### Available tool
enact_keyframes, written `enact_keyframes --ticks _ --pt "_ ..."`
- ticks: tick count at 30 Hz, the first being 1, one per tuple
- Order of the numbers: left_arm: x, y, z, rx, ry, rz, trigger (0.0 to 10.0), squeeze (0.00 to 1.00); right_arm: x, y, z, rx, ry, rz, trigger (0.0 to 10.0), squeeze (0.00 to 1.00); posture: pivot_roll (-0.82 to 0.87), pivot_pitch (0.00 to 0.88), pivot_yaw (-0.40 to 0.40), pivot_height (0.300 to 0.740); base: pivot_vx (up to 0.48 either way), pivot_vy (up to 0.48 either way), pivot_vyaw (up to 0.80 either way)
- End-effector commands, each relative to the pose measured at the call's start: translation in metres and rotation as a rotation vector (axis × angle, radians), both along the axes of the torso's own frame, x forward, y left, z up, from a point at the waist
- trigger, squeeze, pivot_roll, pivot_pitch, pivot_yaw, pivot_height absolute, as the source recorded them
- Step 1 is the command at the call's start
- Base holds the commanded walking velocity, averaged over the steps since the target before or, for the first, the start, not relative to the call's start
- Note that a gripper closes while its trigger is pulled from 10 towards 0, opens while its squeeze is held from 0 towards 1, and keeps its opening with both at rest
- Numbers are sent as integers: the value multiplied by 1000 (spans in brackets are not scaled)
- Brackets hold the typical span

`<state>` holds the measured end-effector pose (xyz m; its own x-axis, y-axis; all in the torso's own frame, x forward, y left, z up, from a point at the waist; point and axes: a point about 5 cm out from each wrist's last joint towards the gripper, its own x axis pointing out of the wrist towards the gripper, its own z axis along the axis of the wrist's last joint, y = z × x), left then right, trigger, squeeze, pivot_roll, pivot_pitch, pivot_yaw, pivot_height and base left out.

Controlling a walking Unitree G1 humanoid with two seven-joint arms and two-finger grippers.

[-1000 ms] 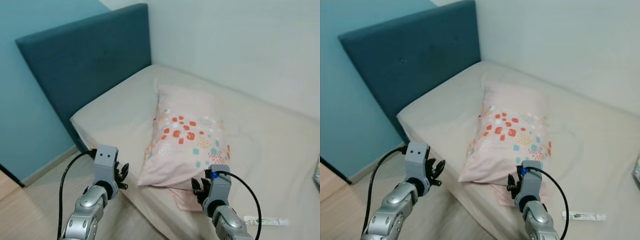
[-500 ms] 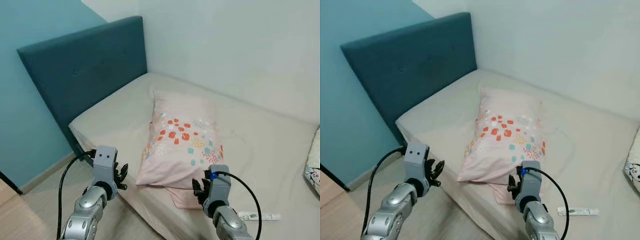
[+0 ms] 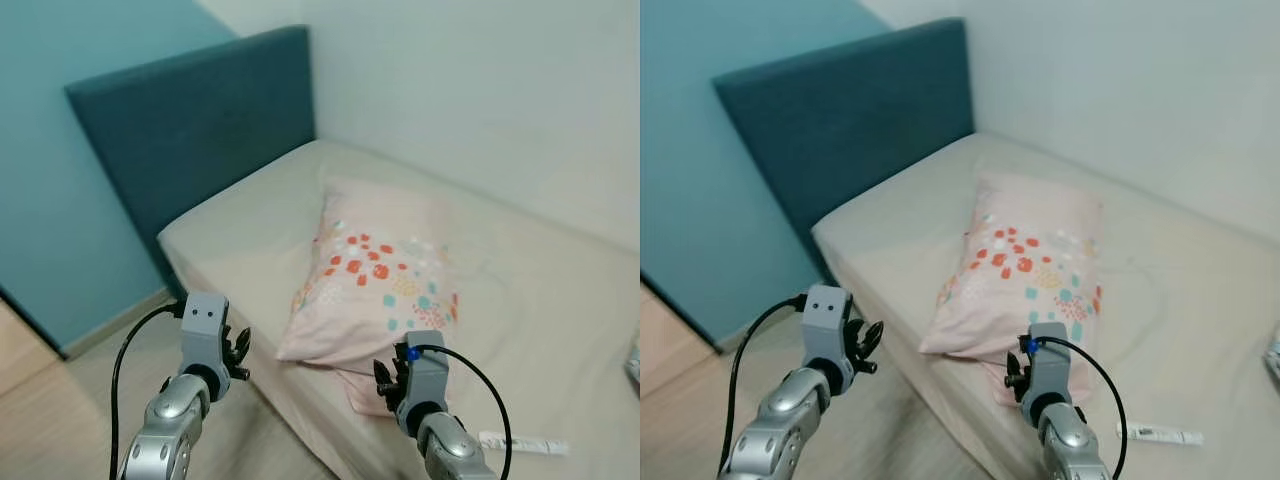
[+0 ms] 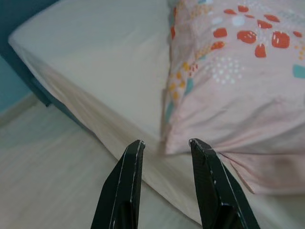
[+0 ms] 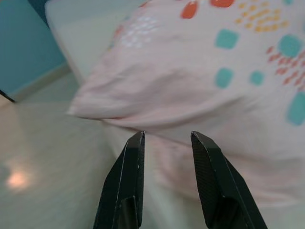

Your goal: Clean up the room

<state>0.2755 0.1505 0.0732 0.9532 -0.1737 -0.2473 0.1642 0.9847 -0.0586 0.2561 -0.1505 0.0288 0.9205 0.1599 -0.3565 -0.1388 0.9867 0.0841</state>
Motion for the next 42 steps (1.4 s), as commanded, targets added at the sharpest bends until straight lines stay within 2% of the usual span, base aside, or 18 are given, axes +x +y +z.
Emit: enact_keyframes --ticks 1,10,23,36,42 --pt "-1 5 0 -9 8 19 10000 0 0 3 0 7 3 12 10000 0 49 20 47 737 0 0 800" --pt "-2 5 -1 -25 14 29 10000 0 -5 15 -6 10 37 94 10000 0 48 14 43 737 0 0 0" --pt "-3 4 -1 -14 9 25 10000 0 -3 13 -5 -11 31 102 10000 0 48 22 40 737 0 0 0" --pt "-3 3 -1 -26 12 31 10000 0 -7 18 -4 14 35 149 10000 0 48 27 38 737 0 0 800" --pt "-3 3 0 -26 8 30 10000 0 -7 17 -6 25 40 131 10000 0 48 26 39 737 0 0 0"
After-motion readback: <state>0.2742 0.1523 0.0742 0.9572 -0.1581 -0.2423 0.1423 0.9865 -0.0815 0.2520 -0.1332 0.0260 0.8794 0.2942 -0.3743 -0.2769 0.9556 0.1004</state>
